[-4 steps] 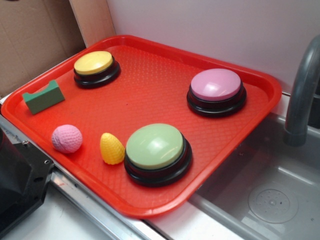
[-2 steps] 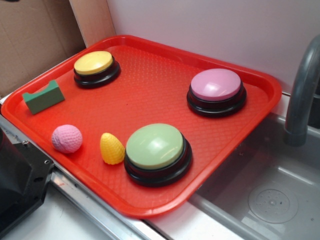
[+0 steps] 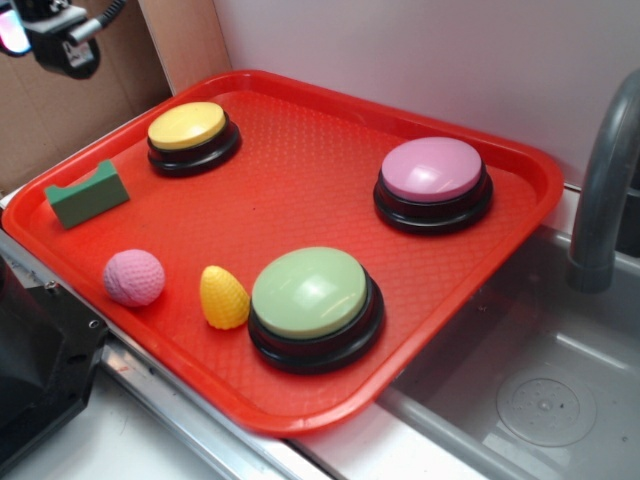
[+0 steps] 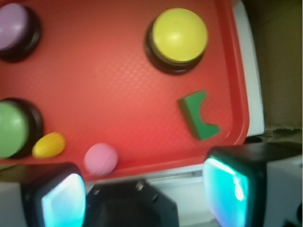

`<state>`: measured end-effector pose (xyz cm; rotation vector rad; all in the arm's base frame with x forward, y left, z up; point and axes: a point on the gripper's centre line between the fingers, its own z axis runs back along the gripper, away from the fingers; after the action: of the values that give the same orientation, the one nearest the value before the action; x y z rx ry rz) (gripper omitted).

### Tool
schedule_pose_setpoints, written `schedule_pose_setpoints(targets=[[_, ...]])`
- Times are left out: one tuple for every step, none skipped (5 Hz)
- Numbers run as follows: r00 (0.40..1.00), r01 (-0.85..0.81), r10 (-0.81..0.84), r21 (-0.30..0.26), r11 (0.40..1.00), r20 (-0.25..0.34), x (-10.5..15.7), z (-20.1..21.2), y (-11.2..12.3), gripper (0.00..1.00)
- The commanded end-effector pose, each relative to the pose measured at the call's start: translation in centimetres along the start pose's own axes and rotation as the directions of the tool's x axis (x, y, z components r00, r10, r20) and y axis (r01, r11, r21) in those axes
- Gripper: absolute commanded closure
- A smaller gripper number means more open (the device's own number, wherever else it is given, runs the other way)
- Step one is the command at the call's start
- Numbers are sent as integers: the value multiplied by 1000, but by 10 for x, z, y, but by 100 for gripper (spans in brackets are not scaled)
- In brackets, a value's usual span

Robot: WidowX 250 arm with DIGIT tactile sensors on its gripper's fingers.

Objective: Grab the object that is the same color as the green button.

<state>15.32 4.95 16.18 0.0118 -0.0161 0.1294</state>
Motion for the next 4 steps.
schedule_pose_setpoints(targets=[[996, 25, -27, 29, 999, 87, 8, -51, 48, 0], [993, 51, -57, 55, 997, 107, 5, -78, 63, 0], [990, 51, -63, 96, 994, 123, 3, -103, 77, 0], [990, 70, -76, 57, 996, 118, 9, -125, 75, 0]])
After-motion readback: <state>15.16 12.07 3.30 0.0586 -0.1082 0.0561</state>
